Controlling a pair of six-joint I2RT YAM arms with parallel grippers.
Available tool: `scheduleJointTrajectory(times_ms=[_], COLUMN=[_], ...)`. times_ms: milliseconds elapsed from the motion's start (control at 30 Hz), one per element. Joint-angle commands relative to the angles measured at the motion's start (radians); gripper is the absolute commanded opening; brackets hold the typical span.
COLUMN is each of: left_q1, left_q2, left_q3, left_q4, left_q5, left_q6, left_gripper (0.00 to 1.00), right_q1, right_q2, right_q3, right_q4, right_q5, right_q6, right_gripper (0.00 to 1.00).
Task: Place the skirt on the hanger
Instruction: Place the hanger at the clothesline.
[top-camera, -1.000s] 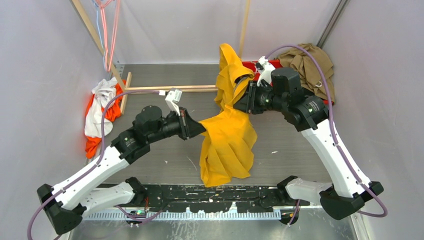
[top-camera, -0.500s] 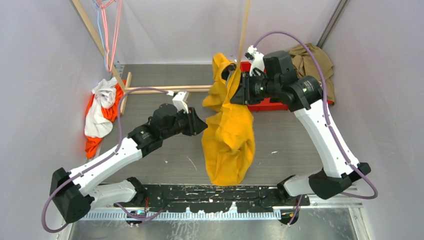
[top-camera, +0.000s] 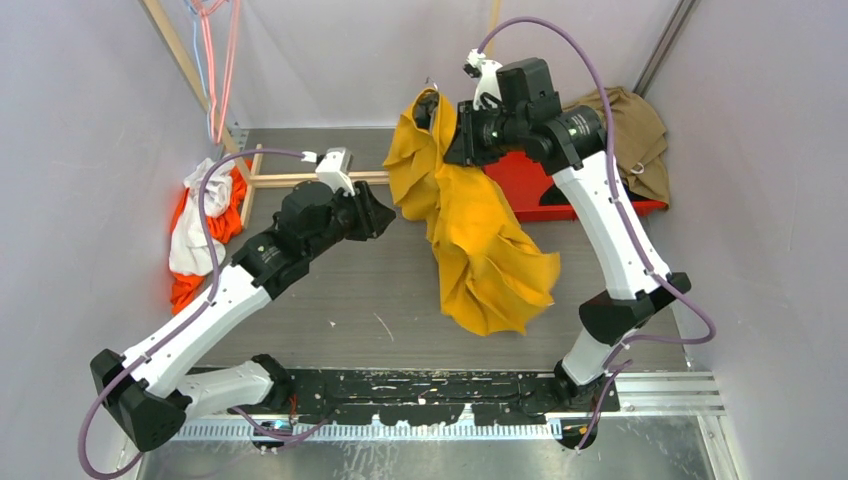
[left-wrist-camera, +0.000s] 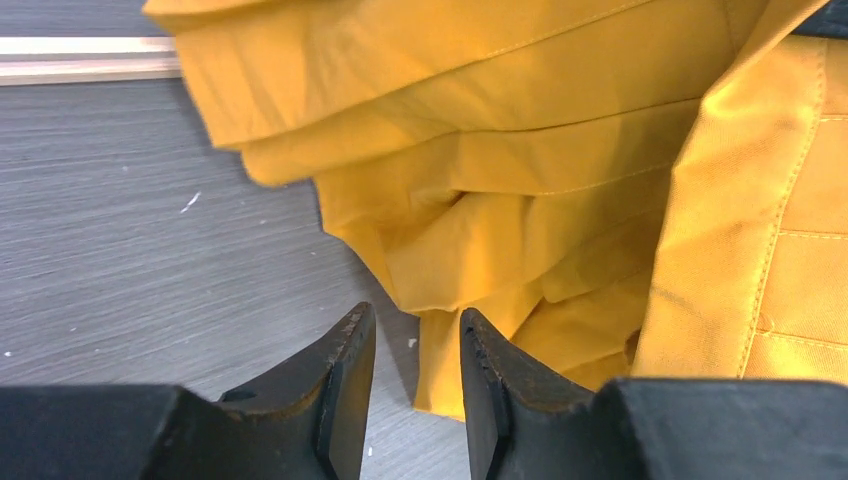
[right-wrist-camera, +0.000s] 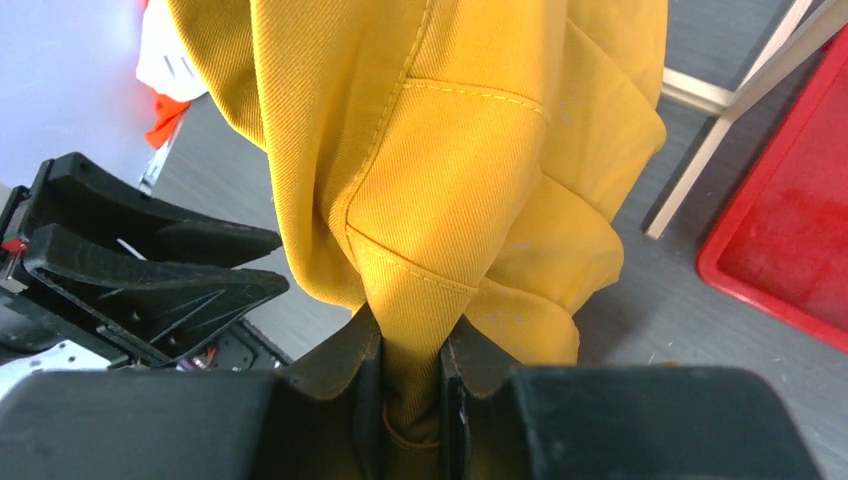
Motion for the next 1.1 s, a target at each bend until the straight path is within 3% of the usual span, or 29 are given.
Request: scheduleJointTrajectory(times_ms=[0, 300, 700, 1067], left_q1=[0.06, 0.122, 0.126, 0.127], left_q2=[0.017, 0.033, 0.032, 0.043], left_q3=[0.027, 0.024, 0.013, 0.023], left_q4=[0.014, 0.014, 0.012, -0.002], left_q5=[0.021, 0.077, 0.127, 0.137], left_q6=[0.017, 0.015, 0.0, 0.012], left_gripper=[0.36, 0.33, 0.3, 0.29], right_q1=[-0.002, -0.008, -0.108, -0.122], right_q2=[-0.01, 0.031, 0.249, 0.22], right_q3=[0.074, 0.114, 0.378, 0.244], right_q4=[0.246, 0.448, 0.595, 0.872], right_q5=[0.049, 0.108, 0.075, 0.043], right_q6=[-0.037, -0.029, 0.109, 0.166], right_gripper=[0.01, 0.01, 0.01, 0.01])
